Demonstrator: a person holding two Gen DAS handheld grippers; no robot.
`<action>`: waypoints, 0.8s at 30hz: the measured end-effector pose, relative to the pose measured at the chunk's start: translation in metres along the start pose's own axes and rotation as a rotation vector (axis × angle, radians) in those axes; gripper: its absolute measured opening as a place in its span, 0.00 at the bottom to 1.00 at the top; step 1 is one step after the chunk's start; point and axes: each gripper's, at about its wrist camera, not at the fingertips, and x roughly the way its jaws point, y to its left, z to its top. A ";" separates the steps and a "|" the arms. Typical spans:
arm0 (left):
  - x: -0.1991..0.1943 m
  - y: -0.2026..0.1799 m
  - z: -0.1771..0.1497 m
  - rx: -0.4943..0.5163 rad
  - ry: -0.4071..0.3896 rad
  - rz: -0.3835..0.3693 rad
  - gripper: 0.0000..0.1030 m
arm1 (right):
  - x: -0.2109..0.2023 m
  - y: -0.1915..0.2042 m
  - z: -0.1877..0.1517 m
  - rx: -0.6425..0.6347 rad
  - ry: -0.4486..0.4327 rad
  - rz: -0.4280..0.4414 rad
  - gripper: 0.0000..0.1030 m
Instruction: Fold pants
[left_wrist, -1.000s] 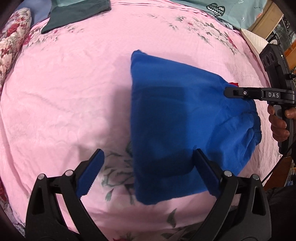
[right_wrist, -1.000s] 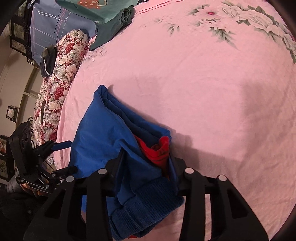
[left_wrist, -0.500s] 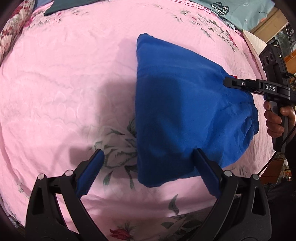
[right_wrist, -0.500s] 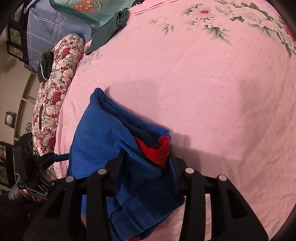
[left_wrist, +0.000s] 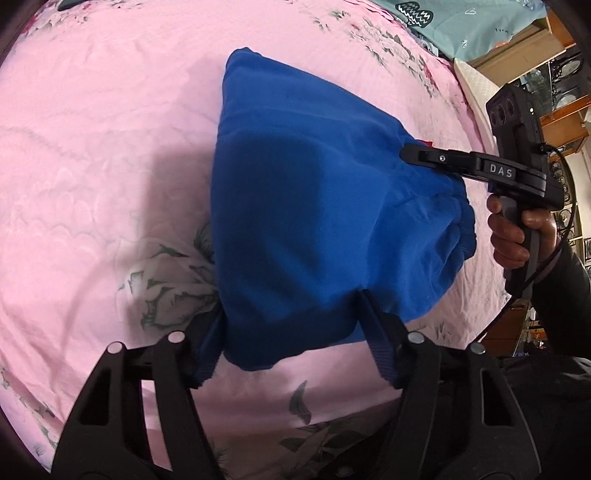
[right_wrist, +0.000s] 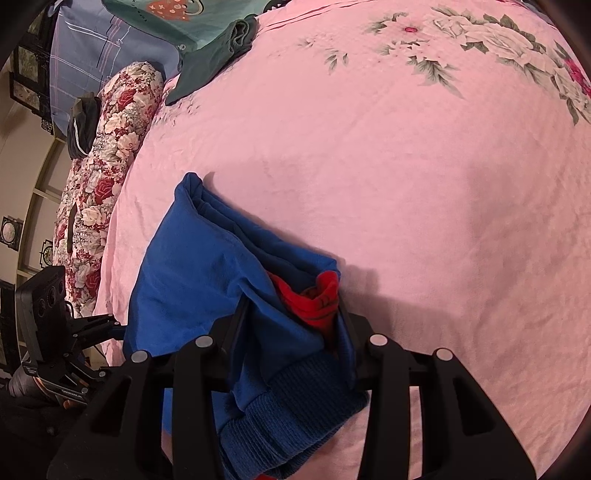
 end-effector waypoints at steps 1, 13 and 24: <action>-0.001 0.002 -0.001 -0.010 0.002 -0.013 0.64 | 0.000 0.000 0.000 0.000 -0.002 0.000 0.41; -0.011 -0.001 0.003 0.002 -0.035 -0.028 0.32 | -0.005 0.019 -0.007 -0.059 -0.053 -0.102 0.38; -0.060 -0.017 0.027 0.139 -0.219 0.051 0.25 | -0.043 0.084 0.020 -0.296 -0.232 -0.325 0.31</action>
